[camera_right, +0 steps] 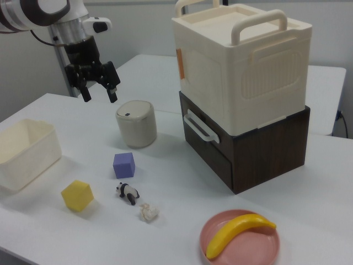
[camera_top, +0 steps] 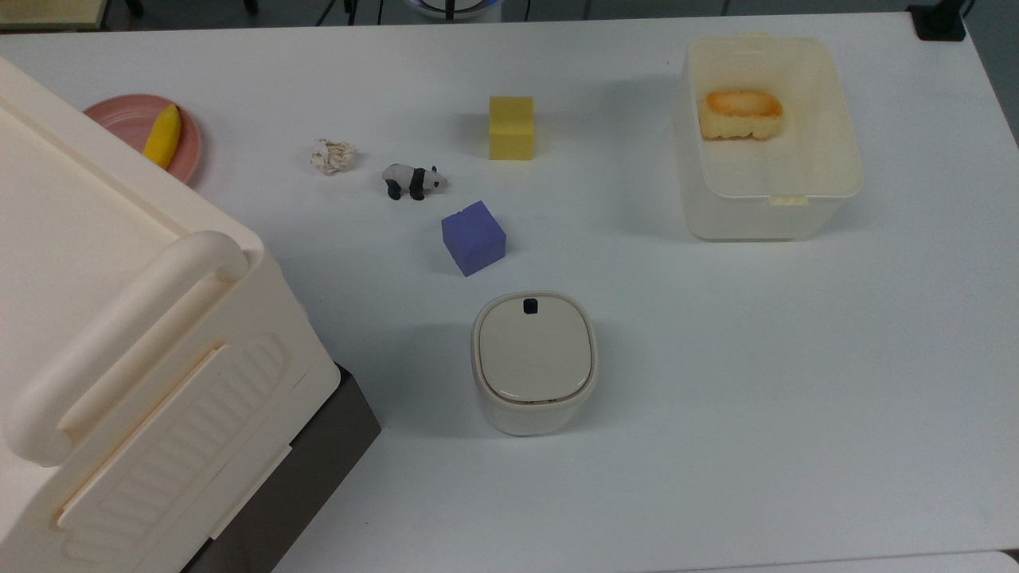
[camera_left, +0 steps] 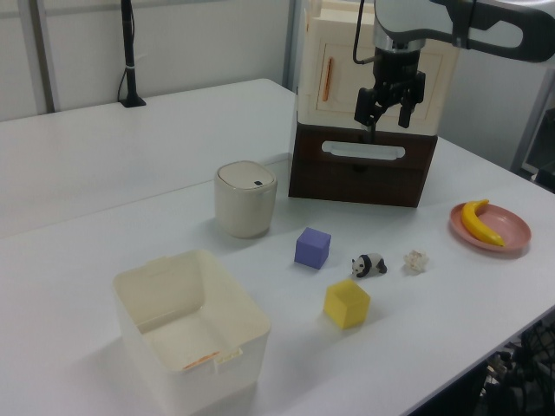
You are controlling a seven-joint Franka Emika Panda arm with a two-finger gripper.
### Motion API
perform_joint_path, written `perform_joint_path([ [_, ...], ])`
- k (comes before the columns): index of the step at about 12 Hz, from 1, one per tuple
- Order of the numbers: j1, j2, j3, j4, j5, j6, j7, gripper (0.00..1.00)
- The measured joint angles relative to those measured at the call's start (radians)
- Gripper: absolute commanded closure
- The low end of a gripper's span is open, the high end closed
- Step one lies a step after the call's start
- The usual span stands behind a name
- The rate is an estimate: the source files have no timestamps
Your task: Open the trash can
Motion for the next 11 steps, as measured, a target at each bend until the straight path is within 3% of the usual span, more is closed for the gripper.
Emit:
perform_joint_path([
  [11, 0.001, 0.014, 0.004, 0.002, 0.0, 0.0, 0.0, 0.0],
])
